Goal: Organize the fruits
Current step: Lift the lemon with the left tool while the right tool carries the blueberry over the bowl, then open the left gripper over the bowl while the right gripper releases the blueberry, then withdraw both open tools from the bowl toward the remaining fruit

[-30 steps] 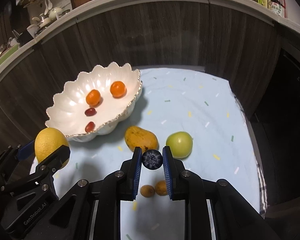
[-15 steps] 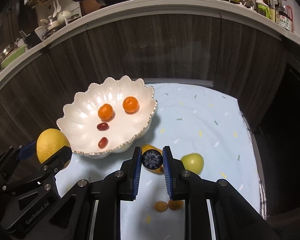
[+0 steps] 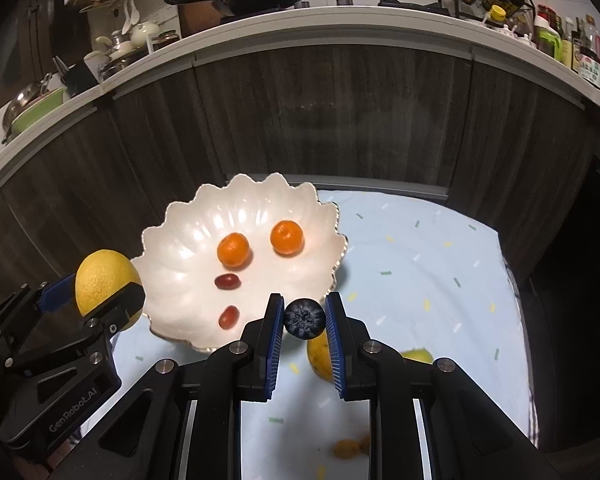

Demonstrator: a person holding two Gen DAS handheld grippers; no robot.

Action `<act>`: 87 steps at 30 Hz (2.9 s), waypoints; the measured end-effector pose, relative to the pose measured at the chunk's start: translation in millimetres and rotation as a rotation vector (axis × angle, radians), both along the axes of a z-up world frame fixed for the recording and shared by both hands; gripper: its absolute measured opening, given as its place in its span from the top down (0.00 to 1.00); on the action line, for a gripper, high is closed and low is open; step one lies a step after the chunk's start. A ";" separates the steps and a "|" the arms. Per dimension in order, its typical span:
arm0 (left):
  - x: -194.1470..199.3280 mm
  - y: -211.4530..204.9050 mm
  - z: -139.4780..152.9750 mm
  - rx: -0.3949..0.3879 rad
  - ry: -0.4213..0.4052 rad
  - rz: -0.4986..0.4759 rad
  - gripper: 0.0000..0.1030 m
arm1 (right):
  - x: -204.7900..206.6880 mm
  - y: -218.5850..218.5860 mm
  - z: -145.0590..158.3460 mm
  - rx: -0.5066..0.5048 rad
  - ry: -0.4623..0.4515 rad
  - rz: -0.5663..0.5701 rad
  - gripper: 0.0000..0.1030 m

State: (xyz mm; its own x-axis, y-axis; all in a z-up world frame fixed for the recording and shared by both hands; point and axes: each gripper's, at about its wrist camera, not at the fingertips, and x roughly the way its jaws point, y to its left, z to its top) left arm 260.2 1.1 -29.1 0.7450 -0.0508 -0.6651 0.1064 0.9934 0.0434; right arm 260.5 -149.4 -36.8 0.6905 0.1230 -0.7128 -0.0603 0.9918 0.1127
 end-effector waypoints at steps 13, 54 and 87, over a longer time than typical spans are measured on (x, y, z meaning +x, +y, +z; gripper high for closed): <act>34.2 17.8 -10.9 -0.003 0.022 0.024 0.44 | 35.1 14.7 -10.8 0.006 0.014 0.017 0.78; 70.2 25.5 -50.1 0.016 0.131 0.036 0.21 | 69.0 26.9 -46.9 -0.027 0.096 0.040 0.44; -6.2 -52.0 -6.0 0.011 0.059 -0.116 0.15 | -23.4 -60.9 4.5 -0.098 -0.018 -0.131 0.22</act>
State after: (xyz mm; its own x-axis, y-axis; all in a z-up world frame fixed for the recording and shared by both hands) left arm 254.0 -50.9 -35.0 0.6944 -0.1270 -0.7083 0.2230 0.9738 0.0441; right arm 237.1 -210.3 -32.3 0.7088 -0.0383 -0.7043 0.0687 0.9975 0.0148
